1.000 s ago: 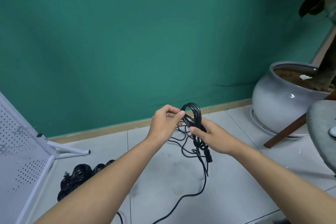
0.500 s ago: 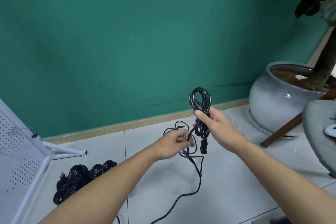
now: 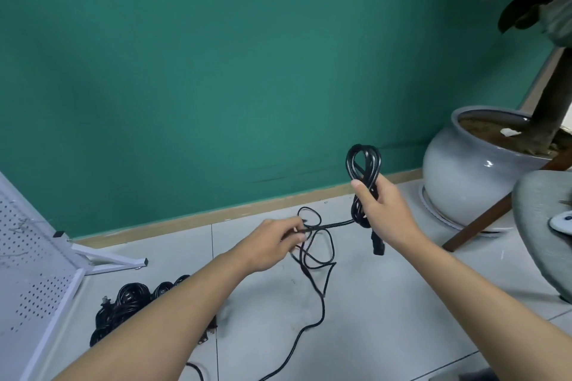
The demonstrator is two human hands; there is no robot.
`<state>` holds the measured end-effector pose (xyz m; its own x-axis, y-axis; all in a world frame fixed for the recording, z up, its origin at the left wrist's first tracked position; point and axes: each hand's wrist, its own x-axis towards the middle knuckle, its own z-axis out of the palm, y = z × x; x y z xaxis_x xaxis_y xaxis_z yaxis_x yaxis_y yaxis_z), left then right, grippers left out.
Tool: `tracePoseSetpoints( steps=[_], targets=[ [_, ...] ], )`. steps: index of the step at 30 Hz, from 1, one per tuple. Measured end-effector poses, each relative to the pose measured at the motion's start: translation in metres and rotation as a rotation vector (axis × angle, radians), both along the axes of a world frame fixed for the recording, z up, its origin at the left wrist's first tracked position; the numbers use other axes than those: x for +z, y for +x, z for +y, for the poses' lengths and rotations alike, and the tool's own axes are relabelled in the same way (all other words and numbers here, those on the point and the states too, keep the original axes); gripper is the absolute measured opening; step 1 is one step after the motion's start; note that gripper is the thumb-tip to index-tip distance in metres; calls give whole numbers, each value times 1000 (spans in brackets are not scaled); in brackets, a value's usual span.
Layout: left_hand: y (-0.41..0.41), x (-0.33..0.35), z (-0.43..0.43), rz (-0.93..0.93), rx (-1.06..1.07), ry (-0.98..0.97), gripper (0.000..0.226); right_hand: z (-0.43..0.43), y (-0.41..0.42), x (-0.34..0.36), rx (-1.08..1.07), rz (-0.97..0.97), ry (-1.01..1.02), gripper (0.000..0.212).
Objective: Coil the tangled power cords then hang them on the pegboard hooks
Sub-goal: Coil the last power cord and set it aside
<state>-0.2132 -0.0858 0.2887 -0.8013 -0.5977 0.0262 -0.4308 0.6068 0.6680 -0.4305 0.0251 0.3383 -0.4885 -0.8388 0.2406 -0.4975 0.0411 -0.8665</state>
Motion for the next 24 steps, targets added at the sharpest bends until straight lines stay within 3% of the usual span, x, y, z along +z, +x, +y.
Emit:
tracePoseSetpoints(
  steps=[4,8,12,15,20,24],
  targets=[
    [0,25,0,217,22,-201,14,5,8,0,142,210,174,19],
    [-4,41,7,325,82,-271,5,5,24,-2,358,177,276,11],
    [-4,48,13,450,246,-185,29,4,41,-2,497,107,298,13],
    [-5,53,16,504,342,-110,43,4,47,-3,486,77,322,15],
    [-3,44,15,479,316,101,34,6,44,8,362,138,282,22],
    [3,24,12,289,174,259,23,8,47,10,370,118,280,25]
  ],
)
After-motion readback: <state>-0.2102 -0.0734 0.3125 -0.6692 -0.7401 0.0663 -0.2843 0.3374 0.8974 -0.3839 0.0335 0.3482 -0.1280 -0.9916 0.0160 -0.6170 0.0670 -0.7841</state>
